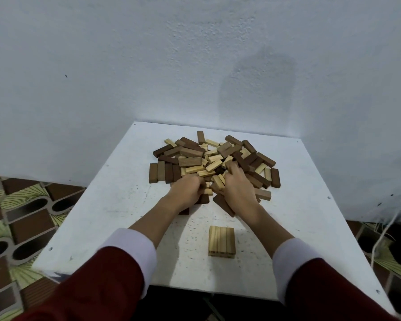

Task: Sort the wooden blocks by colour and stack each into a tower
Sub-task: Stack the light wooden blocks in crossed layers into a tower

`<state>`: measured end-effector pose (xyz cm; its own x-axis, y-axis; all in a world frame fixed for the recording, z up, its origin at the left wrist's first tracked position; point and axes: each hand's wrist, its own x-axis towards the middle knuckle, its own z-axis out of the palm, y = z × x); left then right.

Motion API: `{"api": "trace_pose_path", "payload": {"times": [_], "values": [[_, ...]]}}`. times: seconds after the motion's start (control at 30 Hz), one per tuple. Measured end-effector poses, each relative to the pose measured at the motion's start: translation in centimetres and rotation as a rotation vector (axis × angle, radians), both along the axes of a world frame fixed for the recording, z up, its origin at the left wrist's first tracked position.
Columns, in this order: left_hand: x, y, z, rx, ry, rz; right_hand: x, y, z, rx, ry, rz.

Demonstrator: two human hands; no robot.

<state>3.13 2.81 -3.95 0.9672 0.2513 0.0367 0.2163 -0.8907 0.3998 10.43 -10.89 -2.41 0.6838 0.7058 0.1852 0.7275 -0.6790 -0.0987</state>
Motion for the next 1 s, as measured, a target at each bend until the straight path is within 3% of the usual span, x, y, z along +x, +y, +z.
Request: {"api": "trace_pose_path", "payload": {"times": [0.3, 0.47, 0.6, 0.73, 0.8, 0.9, 1.0], "values": [[0.4, -0.1, 0.3, 0.016, 0.045, -0.025, 0.2, 0.4, 0.1, -0.152, -0.12, 0.003], [0.7, -0.4, 0.5, -0.045, 0.051, -0.035, 0.9, -0.5, 0.8, -0.043, -0.104, -0.073], [0.4, -0.8, 1.1, -0.138, -0.009, 0.01, 0.6, -1.6, 2.2, 0.3, 0.249, -0.201], [-1.0, -1.3, 2.5, -0.563, -0.219, 0.147, -1.7, -2.2, 3.7, 0.708, 0.824, -0.253], [-2.3, -1.4, 3.0, -0.72, -0.291, 0.163, -3.4, -2.1, 4.1, 0.807, 1.022, -0.264], [-4.9, -1.3, 3.1, -0.899, -0.361, 0.106, -6.0, -1.5, 4.2, 0.836, 1.132, -0.218], [-8.1, -0.9, 2.7, -0.853, -0.377, 0.096, -8.5, -0.3, 3.5, 0.78, 1.118, -0.176]]}}
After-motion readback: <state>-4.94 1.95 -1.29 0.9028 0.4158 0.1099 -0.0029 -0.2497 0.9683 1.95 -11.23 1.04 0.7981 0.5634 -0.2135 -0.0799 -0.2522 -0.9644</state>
